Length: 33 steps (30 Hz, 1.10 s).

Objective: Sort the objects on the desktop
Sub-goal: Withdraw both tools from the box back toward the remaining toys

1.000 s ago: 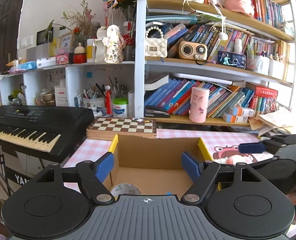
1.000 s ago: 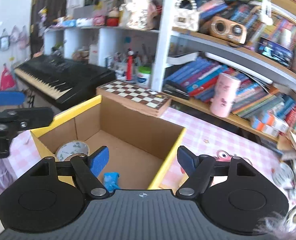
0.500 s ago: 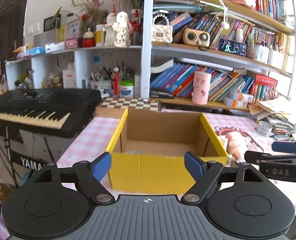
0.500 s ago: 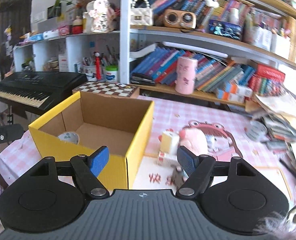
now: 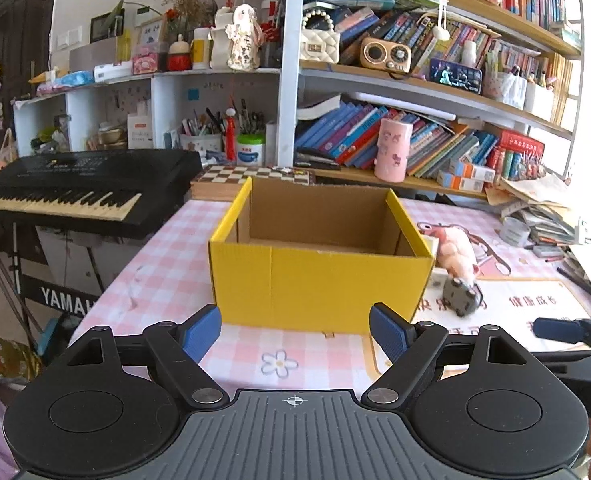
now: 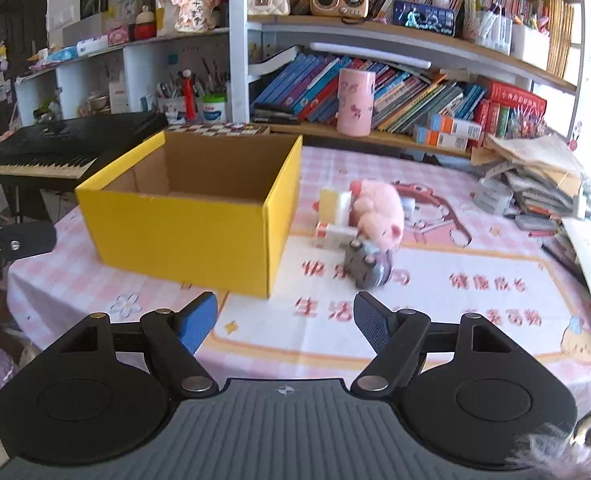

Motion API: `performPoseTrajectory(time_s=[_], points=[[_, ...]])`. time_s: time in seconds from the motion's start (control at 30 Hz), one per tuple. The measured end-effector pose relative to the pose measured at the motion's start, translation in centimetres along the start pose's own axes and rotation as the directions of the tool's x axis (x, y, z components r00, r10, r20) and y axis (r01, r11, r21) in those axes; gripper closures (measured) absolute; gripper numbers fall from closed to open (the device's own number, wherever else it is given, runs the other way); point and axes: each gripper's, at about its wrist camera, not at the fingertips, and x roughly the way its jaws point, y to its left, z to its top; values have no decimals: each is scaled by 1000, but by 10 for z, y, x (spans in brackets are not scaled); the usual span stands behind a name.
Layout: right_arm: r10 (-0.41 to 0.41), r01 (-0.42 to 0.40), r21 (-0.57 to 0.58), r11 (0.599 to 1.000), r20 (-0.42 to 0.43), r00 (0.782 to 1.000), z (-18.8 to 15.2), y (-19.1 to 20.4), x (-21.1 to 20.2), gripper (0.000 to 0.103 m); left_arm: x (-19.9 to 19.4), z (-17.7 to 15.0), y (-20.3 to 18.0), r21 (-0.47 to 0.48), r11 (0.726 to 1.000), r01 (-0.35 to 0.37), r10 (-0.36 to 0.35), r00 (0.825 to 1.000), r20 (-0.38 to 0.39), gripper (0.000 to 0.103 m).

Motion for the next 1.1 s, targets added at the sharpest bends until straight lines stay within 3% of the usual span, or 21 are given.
performPoseTrajectory(time_s=[0.4,0.57,1.1], points=[[42,-43,-43,998,-24,999,-19,17,-17,27,-14,-22,-5,13,1000,20,-19,998,-54,15],[40,-42,-45,998,-41,998,-28,17,-24,26,-15,-29,-19,64,995,71,-66,995,-75,15],[-71,72,12,997,-87,994,-49,-13,-40,24,-7,-40,-49,99,976,194,-182,976,-120,15]])
